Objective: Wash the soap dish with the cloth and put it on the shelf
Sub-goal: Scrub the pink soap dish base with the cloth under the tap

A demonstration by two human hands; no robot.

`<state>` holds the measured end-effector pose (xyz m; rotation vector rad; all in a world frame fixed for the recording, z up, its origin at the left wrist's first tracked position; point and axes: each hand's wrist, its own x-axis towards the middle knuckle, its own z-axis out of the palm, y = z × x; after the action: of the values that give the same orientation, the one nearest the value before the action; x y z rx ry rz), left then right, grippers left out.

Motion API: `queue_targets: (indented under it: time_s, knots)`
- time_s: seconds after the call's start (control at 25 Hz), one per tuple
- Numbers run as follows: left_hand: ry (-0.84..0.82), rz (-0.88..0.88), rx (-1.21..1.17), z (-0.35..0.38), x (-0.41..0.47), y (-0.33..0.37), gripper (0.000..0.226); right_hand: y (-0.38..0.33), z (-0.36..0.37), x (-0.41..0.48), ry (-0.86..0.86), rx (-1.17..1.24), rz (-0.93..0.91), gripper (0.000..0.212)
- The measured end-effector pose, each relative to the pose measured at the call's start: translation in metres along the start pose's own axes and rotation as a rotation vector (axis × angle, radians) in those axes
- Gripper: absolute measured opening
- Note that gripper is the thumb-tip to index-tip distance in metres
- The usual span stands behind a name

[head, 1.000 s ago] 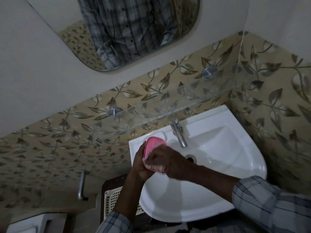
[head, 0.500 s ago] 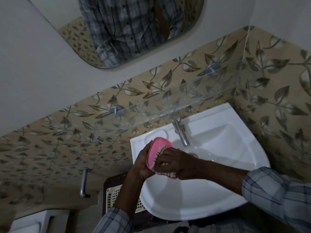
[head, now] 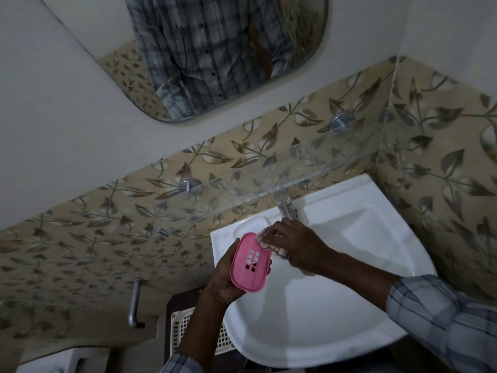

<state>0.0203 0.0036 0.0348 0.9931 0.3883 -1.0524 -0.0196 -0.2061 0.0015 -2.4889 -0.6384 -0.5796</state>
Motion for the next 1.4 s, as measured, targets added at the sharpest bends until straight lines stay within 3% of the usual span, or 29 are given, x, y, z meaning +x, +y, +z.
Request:
queue_targets:
  time_s: [0.08, 0.16, 0.24, 0.36, 0.44, 0.52, 0.6, 0.68, 0.88, 1.04, 1.12, 1.28, 1.4]
  knots:
    - [0.052, 0.053, 0.026, 0.002, 0.004, -0.003, 0.068, -0.018, 0.008, 0.003, -0.012, -0.035, -0.061, 0.05]
    - [0.09, 0.09, 0.058, 0.003, 0.009, -0.005, 0.058, -0.033, 0.013, 0.004, -0.026, -0.131, -0.003, 0.049]
    - [0.131, 0.128, 0.068, 0.005, 0.011, -0.007, 0.056, -0.039, 0.012, 0.015, -0.026, -0.153, 0.298, 0.039]
    - [0.203, 0.145, 0.087, 0.004, 0.016, -0.013, 0.06, -0.049, 0.011, 0.03, -0.256, -0.042, 0.696, 0.017]
    - [0.212, 0.133, 0.049, 0.0, 0.016, -0.017, 0.067, -0.039, 0.002, 0.032, -0.286, 0.19, 0.856, 0.007]
    - [0.167, 0.124, -0.063, -0.008, 0.013, -0.015, 0.076, -0.018, -0.014, 0.026, -0.164, 0.488, 1.035, 0.013]
    - [0.091, 0.105, -0.163, -0.016, 0.009, -0.01, 0.087, -0.002, -0.027, 0.012, 0.037, 0.883, 1.192, 0.005]
    - [0.004, 0.105, -0.226, -0.02, 0.006, -0.009, 0.091, 0.005, -0.034, -0.006, 0.138, 1.196, 1.287, 0.019]
    - [-0.117, 0.119, -0.248, -0.02, 0.002, -0.018, 0.107, 0.003, -0.039, -0.03, 0.235, 1.588, 1.274, 0.033]
    - [-0.236, 0.104, -0.307, -0.014, 0.001, -0.038, 0.103, -0.003, -0.025, -0.031, 0.404, 1.873, 1.228, 0.043]
    - [-0.225, 0.156, -0.315, -0.005, 0.004, -0.046, 0.101, -0.009, -0.014, -0.033, 0.4, 1.8, 1.25, 0.043]
    - [-0.136, 0.197, -0.222, 0.011, 0.008, -0.047, 0.093, -0.008, -0.002, -0.041, 0.249, 1.304, 1.255, 0.058]
    - [-0.126, 0.224, -0.269, 0.015, 0.007, -0.034, 0.091, -0.003, -0.005, -0.051, 0.096, 1.185, 0.87, 0.094]
